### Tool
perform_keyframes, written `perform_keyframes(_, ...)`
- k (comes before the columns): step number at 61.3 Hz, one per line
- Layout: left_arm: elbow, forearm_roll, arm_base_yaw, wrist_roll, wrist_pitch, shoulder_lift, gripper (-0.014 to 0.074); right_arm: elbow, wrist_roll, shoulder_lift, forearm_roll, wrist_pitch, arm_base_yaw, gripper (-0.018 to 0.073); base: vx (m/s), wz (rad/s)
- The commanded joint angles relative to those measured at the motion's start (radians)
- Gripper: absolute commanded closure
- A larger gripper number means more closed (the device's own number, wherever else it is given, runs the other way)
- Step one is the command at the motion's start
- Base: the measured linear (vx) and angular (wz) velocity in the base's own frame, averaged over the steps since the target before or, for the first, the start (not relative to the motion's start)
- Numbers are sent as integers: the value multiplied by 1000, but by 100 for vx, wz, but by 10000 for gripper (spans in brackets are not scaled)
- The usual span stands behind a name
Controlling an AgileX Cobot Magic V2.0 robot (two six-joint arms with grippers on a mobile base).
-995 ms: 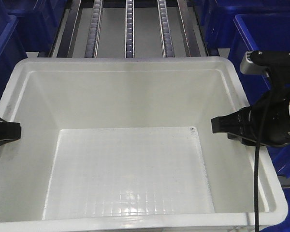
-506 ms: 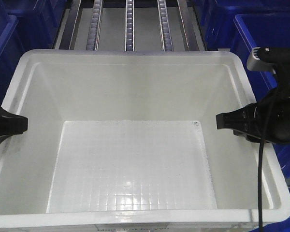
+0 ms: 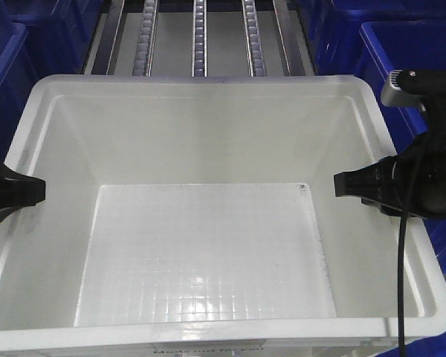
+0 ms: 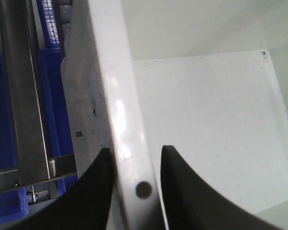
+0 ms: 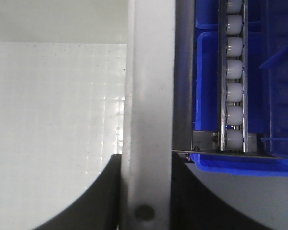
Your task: Move bin from left to right shelf
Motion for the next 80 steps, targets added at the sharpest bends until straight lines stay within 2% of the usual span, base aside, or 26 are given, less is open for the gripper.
perform_keyframes(1, -39, -10, 1, 42, -80, -30, 524, -34, 19, -26, -152, -58, -17, 523, 0, 0)
perform_keyframes(80, -39, -10, 1, 41, -80, -30, 524, -34, 19, -26, -152, -58, -17, 523, 0, -1)
